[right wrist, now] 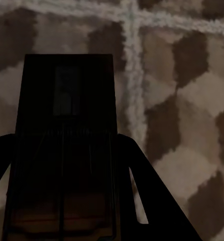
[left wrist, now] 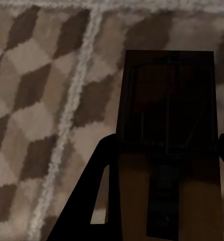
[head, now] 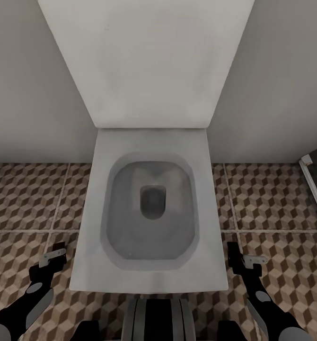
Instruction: Take the four mousetraps from the cabinet in the bathroom and place them on the bathroom floor. Make sure all four end up on the same floor surface, and ensure that at least two of them are either under or directly next to the same bathroom sink.
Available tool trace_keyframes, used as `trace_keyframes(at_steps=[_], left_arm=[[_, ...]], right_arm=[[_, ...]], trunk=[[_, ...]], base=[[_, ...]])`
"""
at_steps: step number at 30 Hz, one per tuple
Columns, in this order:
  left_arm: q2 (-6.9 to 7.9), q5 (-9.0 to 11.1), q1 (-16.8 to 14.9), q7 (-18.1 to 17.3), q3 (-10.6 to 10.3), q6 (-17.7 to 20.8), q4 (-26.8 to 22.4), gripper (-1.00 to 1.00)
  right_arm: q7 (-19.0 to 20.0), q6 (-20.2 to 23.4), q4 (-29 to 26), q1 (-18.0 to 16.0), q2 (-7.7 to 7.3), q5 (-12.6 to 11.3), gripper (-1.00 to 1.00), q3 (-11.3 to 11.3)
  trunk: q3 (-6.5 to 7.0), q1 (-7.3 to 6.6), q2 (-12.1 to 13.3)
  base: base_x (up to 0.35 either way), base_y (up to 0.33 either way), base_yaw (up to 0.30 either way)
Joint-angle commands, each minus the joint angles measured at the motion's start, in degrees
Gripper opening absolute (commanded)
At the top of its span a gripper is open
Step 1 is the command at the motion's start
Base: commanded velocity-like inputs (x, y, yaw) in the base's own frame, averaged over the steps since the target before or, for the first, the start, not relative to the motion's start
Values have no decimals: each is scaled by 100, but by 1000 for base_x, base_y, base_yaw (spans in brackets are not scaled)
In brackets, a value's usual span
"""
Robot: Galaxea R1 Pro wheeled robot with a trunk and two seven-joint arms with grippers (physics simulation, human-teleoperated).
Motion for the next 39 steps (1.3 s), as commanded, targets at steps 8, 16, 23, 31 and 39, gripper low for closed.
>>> trace_keyframes(at_steps=[8, 16, 23, 31, 39], left_arm=[[1, 44, -4, 36, -48, -26, -3, -100], [9, 43, -4, 42, -48, -26, -3, -100], [1, 43, -4, 37, -48, -26, -3, -100], [-1, 43, -4, 35, -48, -26, -3, -100], [-1, 45, -4, 35, -48, -26, -3, -100]], right_arm=[[-12, -22, 3, -2, -5, -62, -100, 38], [-12, -22, -4, -2, -6, -58, -100, 36], [-6, -29, -6, -2, -11, -57, -100, 37], [91, -411, -6, -2, -27, -58, -100, 34], [102, -485, -6, -2, -31, -33, -100, 38]], trunk=[[-3, -1, -1], [-3, -1, -1], [-3, -1, -1], [-3, -1, -1], [-3, -1, -1]], base=[[0, 0, 0], [0, 0, 0], [0, 0, 0], [0, 0, 0], [0, 0, 0]])
